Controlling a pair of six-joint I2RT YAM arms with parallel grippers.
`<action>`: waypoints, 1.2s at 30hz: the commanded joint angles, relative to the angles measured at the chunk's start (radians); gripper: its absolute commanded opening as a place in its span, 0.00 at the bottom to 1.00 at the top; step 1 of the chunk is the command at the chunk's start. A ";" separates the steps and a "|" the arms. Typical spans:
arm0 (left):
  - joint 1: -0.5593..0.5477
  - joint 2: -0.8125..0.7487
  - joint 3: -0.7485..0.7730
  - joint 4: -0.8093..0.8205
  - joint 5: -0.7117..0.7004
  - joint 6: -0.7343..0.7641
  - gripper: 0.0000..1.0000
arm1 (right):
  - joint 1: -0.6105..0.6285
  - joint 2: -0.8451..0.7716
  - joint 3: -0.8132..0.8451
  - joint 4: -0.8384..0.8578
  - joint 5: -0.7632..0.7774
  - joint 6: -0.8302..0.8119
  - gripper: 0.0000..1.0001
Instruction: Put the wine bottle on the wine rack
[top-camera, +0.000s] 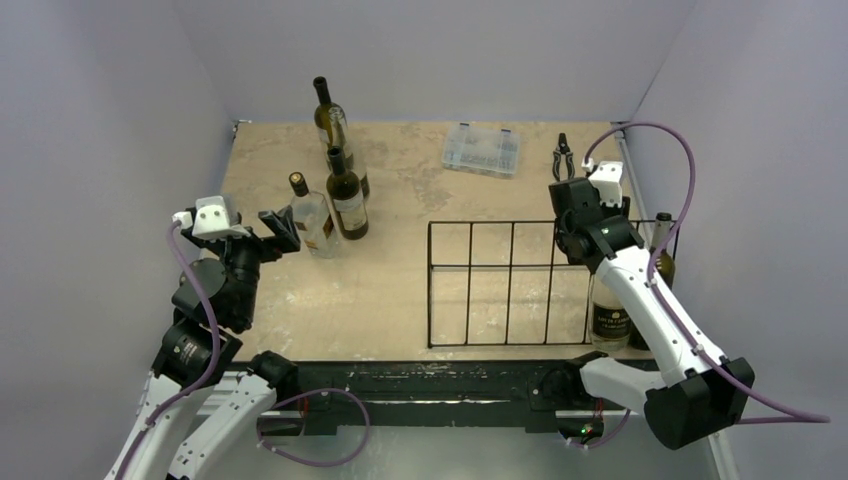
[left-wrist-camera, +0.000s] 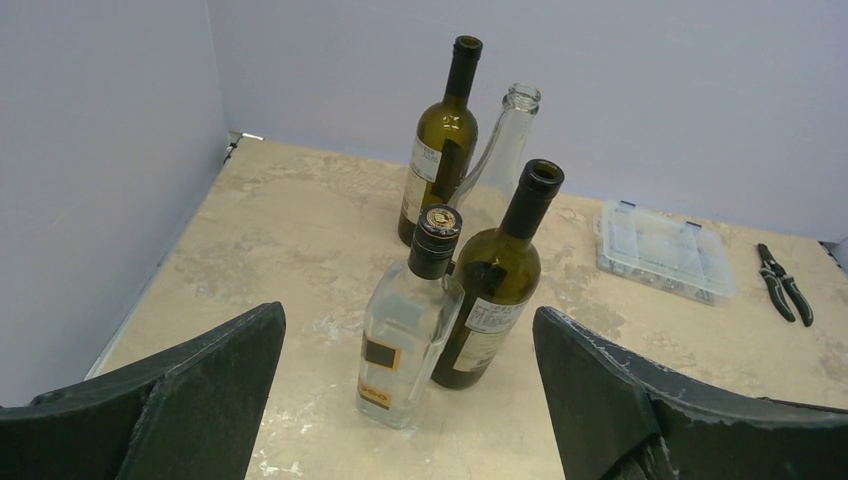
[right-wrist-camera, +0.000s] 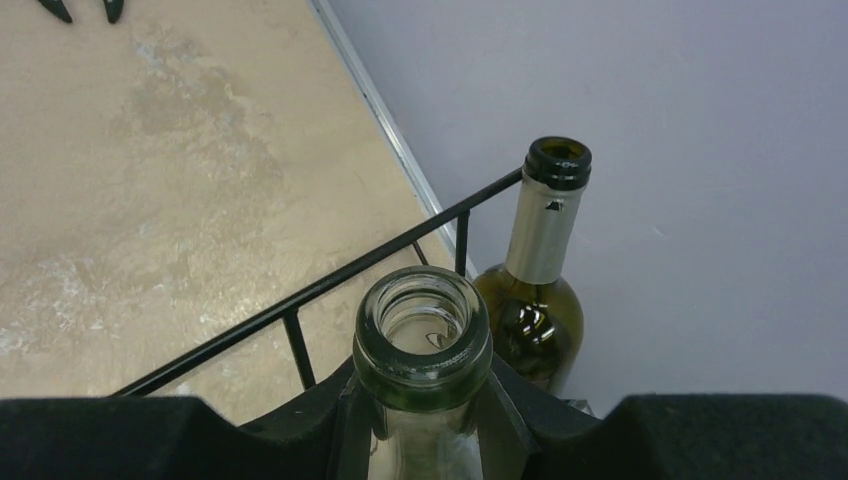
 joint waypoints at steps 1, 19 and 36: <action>-0.015 0.011 0.037 0.013 0.015 -0.017 0.94 | 0.000 -0.068 -0.021 0.109 0.043 0.136 0.00; -0.025 0.053 0.040 0.007 0.009 -0.016 0.94 | -0.001 -0.144 -0.216 0.282 0.074 0.160 0.33; -0.025 0.046 0.044 0.007 0.012 -0.013 0.94 | -0.001 -0.150 -0.098 0.244 -0.017 0.115 0.67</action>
